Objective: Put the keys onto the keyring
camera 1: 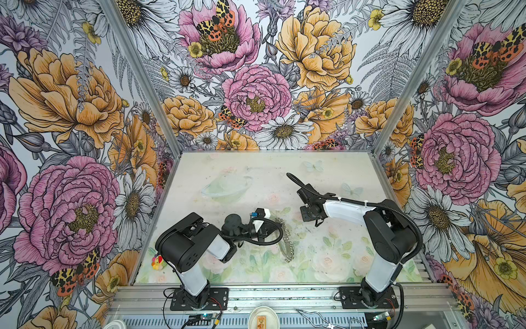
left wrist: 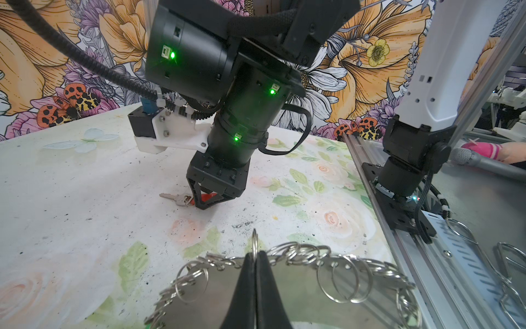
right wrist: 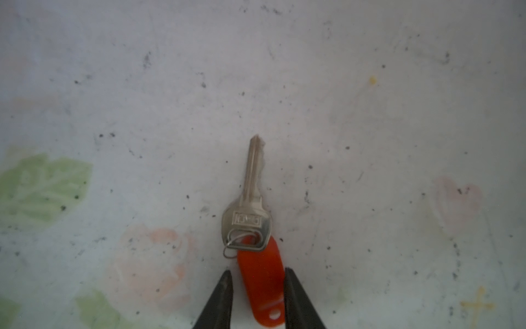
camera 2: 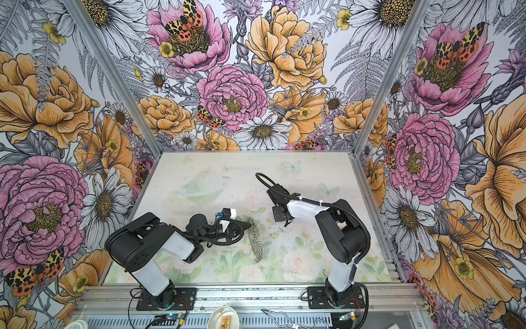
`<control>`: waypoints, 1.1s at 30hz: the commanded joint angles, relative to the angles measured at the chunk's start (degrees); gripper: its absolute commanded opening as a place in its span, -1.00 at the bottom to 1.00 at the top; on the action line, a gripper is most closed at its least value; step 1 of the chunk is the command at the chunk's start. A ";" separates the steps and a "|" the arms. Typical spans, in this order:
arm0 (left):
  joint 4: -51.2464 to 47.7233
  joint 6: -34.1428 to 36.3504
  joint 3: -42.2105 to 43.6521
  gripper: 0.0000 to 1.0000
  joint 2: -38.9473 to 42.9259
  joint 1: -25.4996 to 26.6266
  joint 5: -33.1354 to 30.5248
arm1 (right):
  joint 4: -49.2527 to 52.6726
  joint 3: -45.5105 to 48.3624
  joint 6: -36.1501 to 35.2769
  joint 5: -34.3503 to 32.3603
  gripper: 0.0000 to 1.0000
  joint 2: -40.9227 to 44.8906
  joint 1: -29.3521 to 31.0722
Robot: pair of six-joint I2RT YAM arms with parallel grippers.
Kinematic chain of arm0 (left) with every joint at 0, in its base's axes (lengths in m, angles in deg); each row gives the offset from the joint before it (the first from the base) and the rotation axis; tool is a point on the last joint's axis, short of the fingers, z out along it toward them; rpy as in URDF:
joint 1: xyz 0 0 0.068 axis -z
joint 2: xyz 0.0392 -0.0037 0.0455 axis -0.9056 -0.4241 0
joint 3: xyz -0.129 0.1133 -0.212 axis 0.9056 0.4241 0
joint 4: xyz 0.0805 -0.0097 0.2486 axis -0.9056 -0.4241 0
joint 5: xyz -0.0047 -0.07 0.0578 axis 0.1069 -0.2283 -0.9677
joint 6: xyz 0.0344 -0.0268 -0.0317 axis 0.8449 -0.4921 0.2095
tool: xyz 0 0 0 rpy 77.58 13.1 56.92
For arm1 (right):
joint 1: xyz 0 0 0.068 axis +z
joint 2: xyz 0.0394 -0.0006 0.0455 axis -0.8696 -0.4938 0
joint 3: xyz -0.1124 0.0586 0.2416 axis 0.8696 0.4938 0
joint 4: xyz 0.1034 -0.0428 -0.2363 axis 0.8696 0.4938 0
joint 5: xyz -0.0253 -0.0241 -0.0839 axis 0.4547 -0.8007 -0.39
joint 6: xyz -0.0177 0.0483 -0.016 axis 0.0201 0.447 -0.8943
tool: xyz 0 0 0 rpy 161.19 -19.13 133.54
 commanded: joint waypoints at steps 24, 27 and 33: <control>2.03 -1.03 -0.87 -1.00 -0.57 -0.95 0.45 | -0.09 -3.30 0.32 8.61 -0.06 -3.27 -3.98; 2.01 -1.14 -0.85 -1.00 -0.48 -1.04 0.37 | -0.10 -0.88 1.50 12.00 -0.06 -1.40 -5.19; 2.01 -1.13 -0.97 -1.00 -0.65 -1.04 0.57 | -0.04 3.18 2.55 14.90 -0.12 2.43 -6.29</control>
